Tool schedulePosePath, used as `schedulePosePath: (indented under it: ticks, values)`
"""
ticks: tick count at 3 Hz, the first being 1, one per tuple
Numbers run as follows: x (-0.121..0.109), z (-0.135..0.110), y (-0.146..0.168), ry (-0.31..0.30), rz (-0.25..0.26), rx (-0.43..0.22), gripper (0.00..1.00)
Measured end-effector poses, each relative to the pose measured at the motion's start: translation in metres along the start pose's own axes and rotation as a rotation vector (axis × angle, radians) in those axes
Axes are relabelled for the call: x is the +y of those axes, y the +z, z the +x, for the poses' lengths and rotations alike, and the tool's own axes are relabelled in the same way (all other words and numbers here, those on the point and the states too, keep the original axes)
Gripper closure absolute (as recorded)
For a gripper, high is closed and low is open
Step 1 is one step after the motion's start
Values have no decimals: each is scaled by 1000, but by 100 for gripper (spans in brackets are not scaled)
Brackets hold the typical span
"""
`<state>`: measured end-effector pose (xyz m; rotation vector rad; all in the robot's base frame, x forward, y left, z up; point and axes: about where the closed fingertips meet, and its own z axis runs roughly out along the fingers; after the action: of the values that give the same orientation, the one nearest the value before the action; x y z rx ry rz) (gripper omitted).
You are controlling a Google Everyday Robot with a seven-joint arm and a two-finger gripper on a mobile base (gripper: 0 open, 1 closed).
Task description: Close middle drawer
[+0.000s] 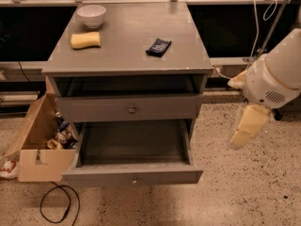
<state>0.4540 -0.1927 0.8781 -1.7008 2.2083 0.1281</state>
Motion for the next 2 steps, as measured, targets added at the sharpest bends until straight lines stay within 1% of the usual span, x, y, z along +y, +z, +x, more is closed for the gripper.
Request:
schedulePosePath:
  ticks: [1, 2]
  values:
    - [10, -5, 63, 22, -70, -71, 0]
    - [10, -5, 63, 21, -70, -71, 0]
